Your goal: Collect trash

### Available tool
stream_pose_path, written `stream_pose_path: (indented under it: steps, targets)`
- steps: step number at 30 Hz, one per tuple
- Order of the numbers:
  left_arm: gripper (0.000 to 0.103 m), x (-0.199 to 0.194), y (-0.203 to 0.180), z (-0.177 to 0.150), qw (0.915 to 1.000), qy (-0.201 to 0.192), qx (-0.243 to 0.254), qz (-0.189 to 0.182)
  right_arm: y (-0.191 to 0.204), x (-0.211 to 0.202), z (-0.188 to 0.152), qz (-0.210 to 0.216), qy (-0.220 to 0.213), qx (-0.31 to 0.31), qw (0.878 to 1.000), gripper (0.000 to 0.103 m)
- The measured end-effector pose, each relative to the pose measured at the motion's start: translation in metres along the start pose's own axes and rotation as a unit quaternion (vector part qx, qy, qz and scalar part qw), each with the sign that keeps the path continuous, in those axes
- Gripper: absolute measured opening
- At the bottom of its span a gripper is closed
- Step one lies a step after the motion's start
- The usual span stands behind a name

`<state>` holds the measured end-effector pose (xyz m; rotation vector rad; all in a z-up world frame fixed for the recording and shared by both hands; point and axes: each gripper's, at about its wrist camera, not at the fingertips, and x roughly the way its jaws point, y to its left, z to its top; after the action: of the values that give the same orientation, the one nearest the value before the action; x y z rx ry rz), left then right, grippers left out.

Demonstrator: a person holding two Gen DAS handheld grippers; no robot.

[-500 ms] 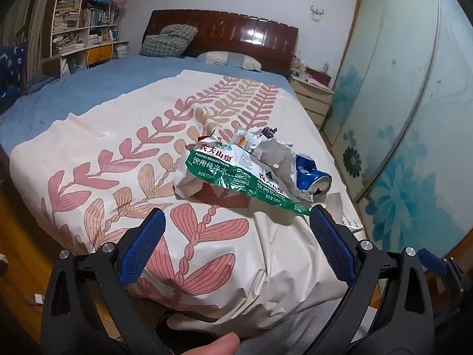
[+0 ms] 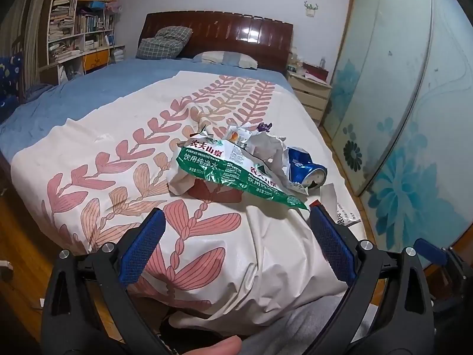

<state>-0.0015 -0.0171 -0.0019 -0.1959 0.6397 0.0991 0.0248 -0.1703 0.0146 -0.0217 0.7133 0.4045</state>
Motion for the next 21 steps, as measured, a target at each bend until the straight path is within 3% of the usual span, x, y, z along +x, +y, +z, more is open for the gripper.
stream_pose_path:
  steps: [21]
  targets:
    - [0.097,-0.008,0.009,-0.002,0.9999,-0.009,-0.008,0.01,0.022,0.012,0.004,0.003,0.005,-0.03,1.0,0.095]
